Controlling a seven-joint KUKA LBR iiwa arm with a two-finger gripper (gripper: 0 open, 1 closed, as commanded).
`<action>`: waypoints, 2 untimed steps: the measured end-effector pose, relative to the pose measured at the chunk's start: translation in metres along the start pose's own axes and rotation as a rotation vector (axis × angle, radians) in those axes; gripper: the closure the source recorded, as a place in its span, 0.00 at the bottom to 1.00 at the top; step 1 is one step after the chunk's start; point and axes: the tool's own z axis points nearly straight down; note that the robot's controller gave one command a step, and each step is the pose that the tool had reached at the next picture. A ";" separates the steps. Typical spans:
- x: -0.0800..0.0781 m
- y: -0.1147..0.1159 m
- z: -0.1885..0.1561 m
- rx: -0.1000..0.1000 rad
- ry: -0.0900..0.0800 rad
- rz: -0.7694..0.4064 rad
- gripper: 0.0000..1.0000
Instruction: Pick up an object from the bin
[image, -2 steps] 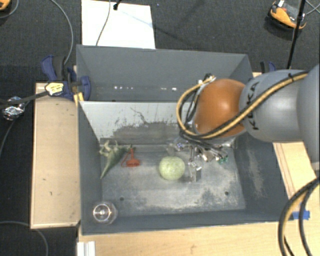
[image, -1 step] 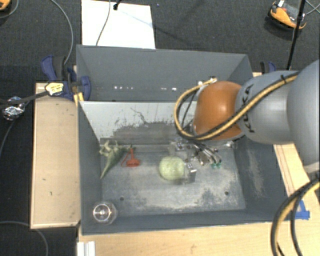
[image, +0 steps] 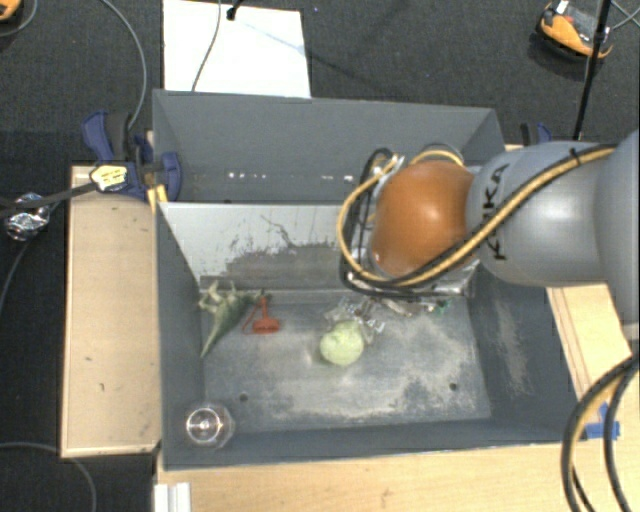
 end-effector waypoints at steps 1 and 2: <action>-0.001 0.000 0.000 0.000 0.000 0.000 1.00; -0.020 0.011 0.000 0.002 -0.003 -0.039 1.00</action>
Offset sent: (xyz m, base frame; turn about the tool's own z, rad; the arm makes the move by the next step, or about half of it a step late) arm 0.0053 0.0445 -0.0009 -0.0889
